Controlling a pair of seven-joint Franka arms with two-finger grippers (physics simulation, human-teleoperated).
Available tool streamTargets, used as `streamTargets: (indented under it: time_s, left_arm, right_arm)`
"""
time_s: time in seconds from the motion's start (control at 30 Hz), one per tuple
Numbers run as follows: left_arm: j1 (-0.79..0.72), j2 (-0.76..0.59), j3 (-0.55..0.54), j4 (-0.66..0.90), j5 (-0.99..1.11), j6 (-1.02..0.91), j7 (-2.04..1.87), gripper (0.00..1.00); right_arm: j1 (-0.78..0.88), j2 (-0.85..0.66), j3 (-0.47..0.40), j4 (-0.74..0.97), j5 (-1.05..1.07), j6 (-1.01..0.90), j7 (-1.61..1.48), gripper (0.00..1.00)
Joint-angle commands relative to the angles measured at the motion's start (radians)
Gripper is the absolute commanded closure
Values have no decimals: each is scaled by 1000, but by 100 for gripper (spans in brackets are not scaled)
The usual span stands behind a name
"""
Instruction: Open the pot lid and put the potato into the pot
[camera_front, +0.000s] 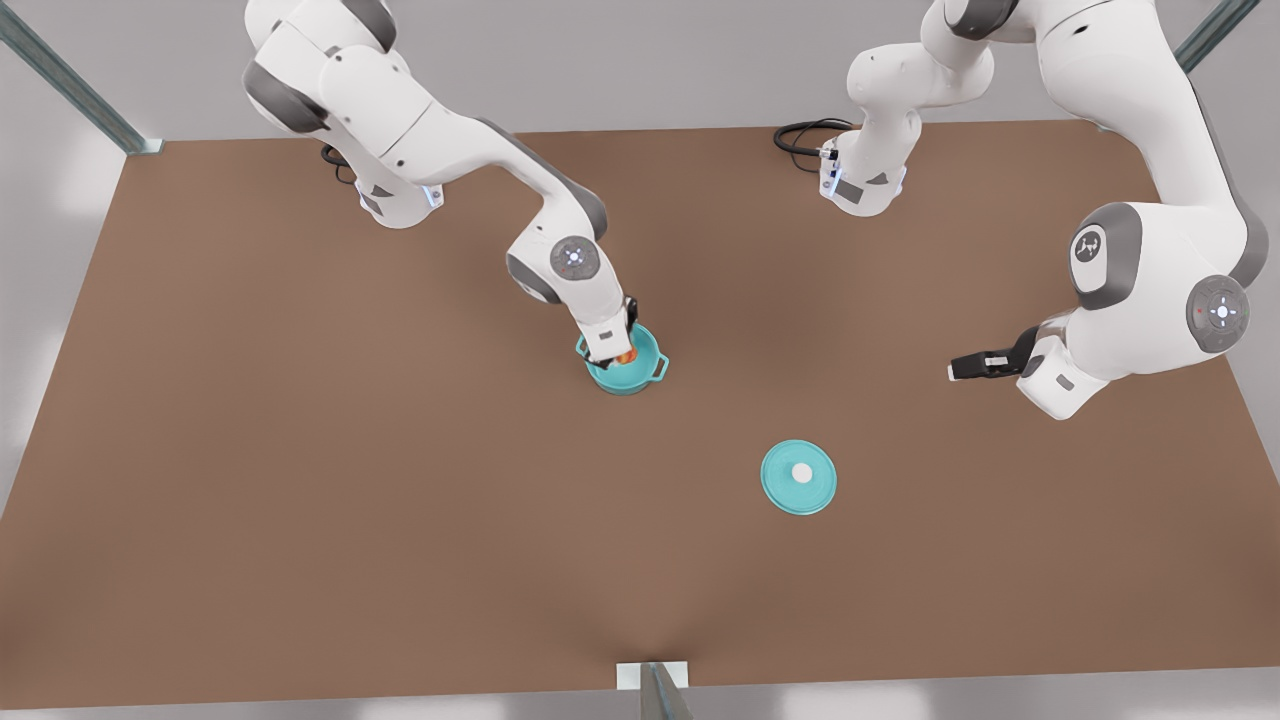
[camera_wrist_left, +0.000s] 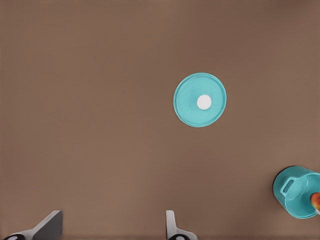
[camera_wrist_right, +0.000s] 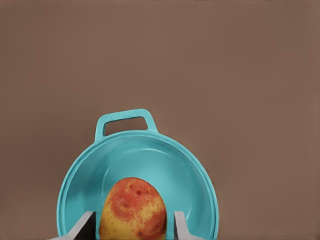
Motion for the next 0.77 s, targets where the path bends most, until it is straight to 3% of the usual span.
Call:
streamTargets:
  time_s: [0.0, 0.1, 0.17, 0.27, 0.37, 0.73]
  left_arm:
    - [0, -1, 0, 0, 1, -1, 1, 0]
    - [0, -1, -2, 0, 1, -1, 1, 0]
    - [0, 0, -2, 0, 1, -1, 1, 0]
    - [0, 0, -2, 2, 1, -1, 0, 0]
    - [0, 0, -2, 2, 1, -1, 0, 0]
    - [-15, 0, -5, 13, 2, 1, -2, 0]
  right_arm:
    - [-1, 1, -1, 12, -4, -3, 265, 0]
    - [-6, -4, -2, 12, -3, -4, 265, 0]
    - [-53, -116, -36, 44, -14, -108, 256, 0]
    - [-473, -220, -50, 296, -21, -552, -52, 0]
    - [-733, -225, -50, 310, -20, -557, -169, 0]
    - [-722, -220, -19, 296, -18, -626, -80, 0]
